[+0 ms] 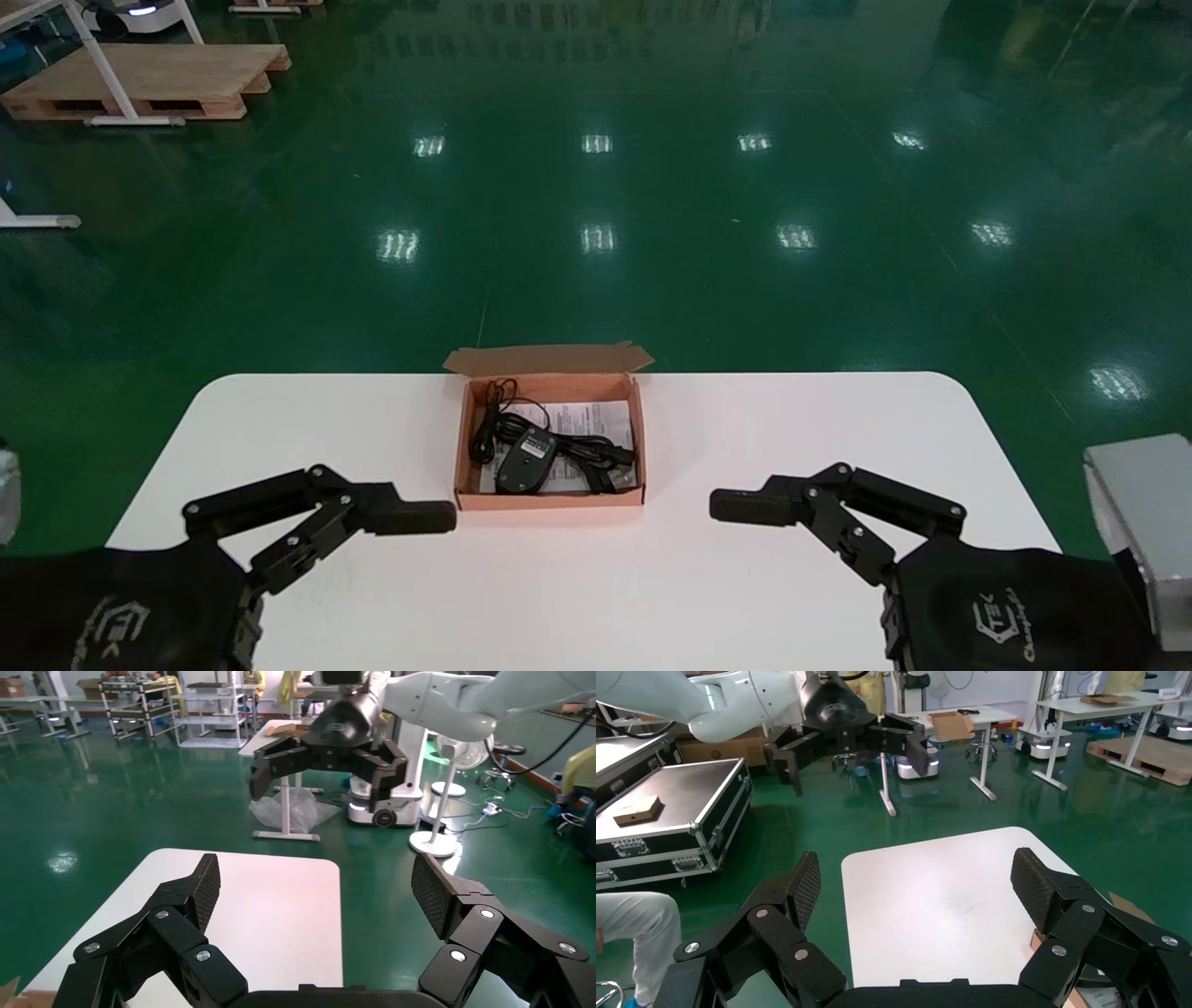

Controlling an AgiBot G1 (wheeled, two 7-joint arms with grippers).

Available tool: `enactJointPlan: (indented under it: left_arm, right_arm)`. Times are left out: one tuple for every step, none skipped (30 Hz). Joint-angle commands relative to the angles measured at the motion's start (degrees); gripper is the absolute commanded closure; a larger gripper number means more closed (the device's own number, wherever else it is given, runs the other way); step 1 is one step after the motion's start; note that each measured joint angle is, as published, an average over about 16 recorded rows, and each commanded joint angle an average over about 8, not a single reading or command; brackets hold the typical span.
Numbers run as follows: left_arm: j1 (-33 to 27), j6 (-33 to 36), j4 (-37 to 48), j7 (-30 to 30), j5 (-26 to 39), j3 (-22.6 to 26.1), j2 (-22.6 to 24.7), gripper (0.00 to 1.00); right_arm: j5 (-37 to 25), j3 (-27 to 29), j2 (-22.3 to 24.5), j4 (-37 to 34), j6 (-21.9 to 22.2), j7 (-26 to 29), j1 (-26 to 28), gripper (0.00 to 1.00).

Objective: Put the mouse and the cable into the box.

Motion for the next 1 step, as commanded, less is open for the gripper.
enactJointPlan:
  left_arm:
    - [0.6, 1.3, -1.1, -0.1, -0.7, -0.7, -0.6, 0.0]
  right_arm:
    - [0.1, 0.1, 0.1, 0.0, -0.1, 0.0, 0.0, 0.0]
